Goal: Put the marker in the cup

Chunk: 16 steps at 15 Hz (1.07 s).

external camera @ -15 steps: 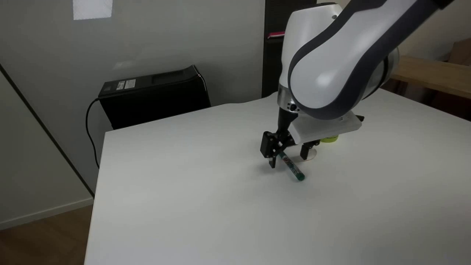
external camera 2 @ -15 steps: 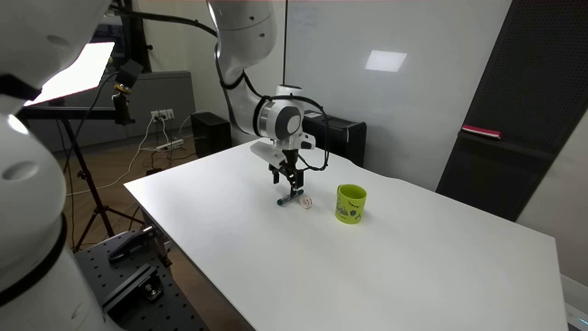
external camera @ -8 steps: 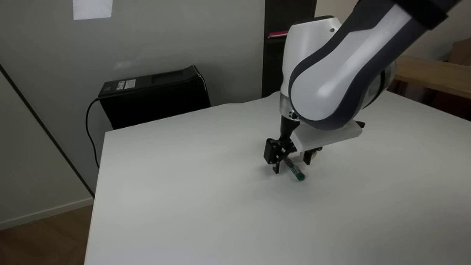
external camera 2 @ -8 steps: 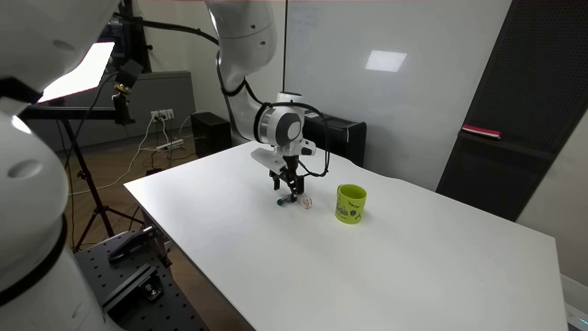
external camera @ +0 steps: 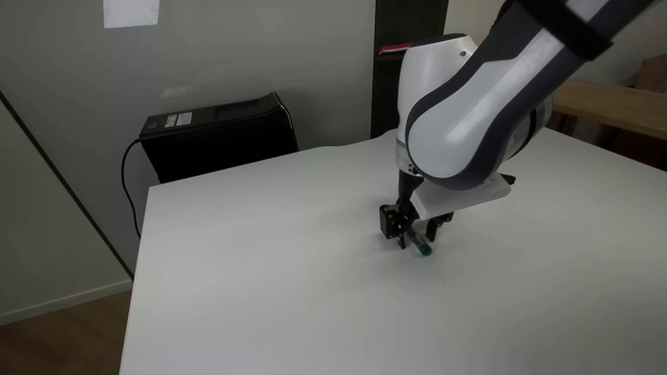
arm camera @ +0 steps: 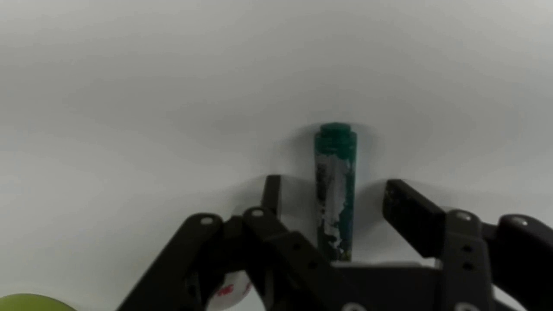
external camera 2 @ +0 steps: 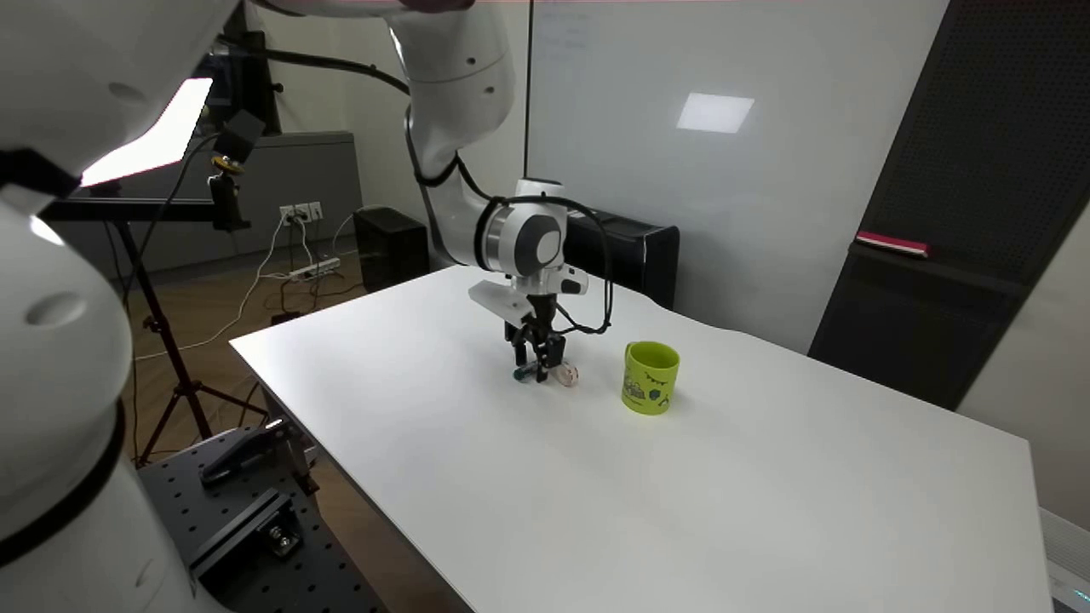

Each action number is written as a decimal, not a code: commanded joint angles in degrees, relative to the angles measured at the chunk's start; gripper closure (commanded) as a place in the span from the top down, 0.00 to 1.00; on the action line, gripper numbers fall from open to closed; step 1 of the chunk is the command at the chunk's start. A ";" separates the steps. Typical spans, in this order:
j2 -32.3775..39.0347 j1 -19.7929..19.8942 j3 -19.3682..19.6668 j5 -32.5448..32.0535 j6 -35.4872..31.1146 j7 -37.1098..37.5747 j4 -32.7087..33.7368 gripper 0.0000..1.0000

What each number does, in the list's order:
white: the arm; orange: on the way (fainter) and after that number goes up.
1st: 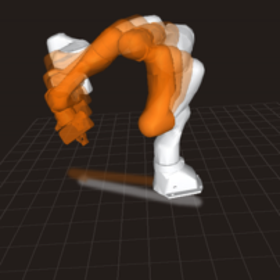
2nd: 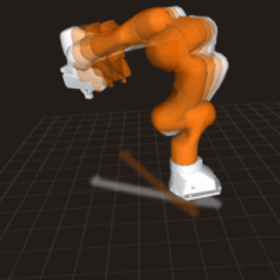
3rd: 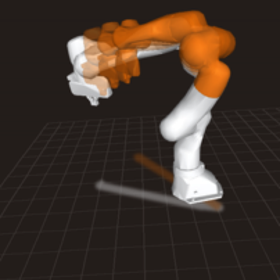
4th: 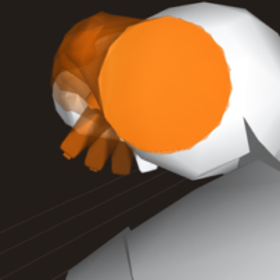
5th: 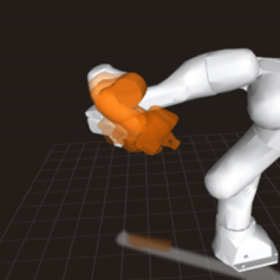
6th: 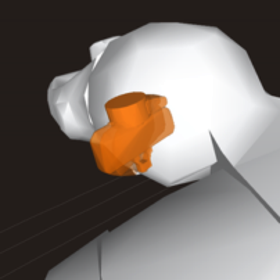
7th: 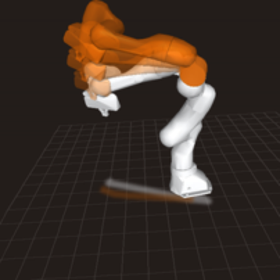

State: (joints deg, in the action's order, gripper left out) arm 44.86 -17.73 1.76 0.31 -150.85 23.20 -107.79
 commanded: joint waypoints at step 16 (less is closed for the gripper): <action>-0.93 1.99 3.39 1.59 18.66 8.33 13.88 0.06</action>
State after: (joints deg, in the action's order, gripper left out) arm 44.83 -17.17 4.47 0.61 -135.26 27.31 -96.68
